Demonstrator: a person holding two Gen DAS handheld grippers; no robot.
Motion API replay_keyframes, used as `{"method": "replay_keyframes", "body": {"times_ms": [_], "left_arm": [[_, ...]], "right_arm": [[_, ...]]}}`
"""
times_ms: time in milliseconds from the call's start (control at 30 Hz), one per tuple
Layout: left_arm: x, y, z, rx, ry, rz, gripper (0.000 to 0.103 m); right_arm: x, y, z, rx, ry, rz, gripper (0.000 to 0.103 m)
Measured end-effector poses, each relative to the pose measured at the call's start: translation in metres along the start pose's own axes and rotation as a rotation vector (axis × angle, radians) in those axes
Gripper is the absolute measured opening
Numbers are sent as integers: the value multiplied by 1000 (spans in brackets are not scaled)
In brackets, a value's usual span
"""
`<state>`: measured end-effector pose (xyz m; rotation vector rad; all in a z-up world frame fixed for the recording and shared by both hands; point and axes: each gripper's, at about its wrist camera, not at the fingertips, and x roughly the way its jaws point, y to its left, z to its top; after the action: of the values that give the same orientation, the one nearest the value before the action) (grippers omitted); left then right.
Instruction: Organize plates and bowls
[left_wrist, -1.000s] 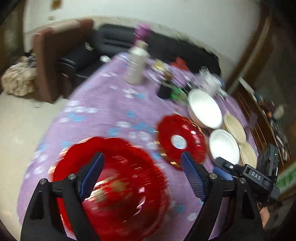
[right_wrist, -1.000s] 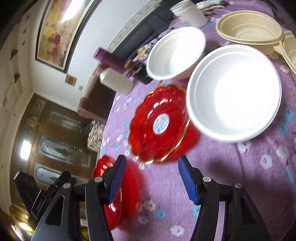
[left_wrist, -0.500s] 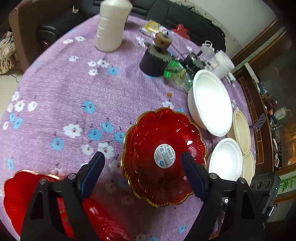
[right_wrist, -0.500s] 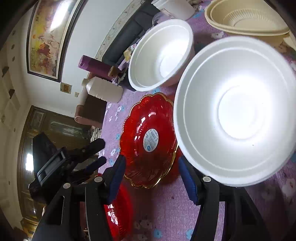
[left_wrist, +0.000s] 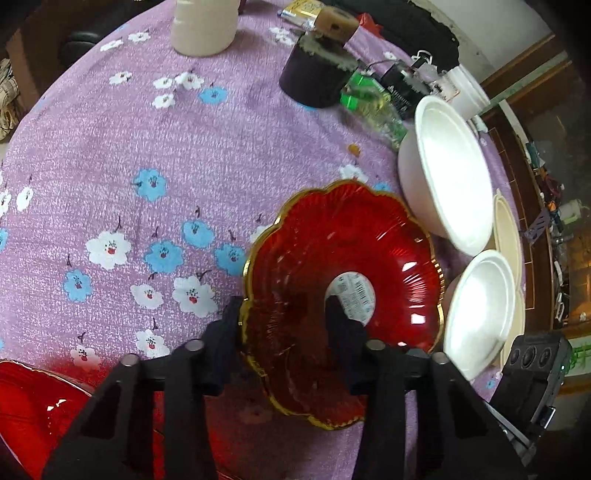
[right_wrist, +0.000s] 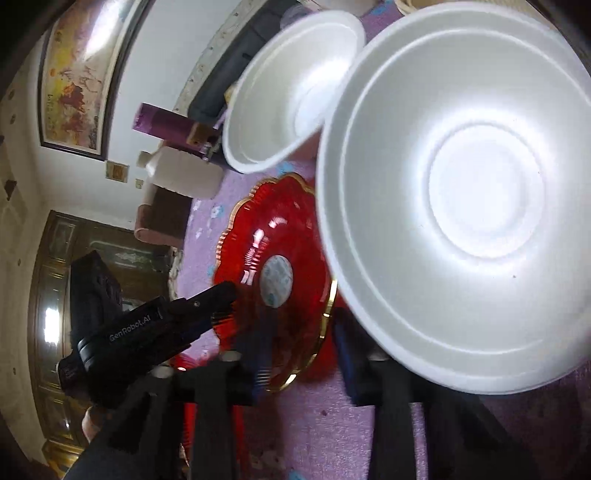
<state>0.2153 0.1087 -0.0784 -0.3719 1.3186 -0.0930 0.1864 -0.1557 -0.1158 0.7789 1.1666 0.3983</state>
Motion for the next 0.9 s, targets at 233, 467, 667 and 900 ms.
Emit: {"method": "replay_keyframes", "body": {"times_ms": [233,467,667,900], "left_arm": [[1,-4,-8,34,-19,45,14],[-27,0,-26,43,-62,33,13],[-58,12,-43,23,-122,14,14],[-97,13,-63,21,-206,-14,14]], "right_arm": [[-5,1,-6,-9,-33,-51,10],[-15,14,-18,-43,-46,-41,10],[-24,33,-33,-92,-56,-22,11],[-44,57,-52,-164,-85,-4,11]]}}
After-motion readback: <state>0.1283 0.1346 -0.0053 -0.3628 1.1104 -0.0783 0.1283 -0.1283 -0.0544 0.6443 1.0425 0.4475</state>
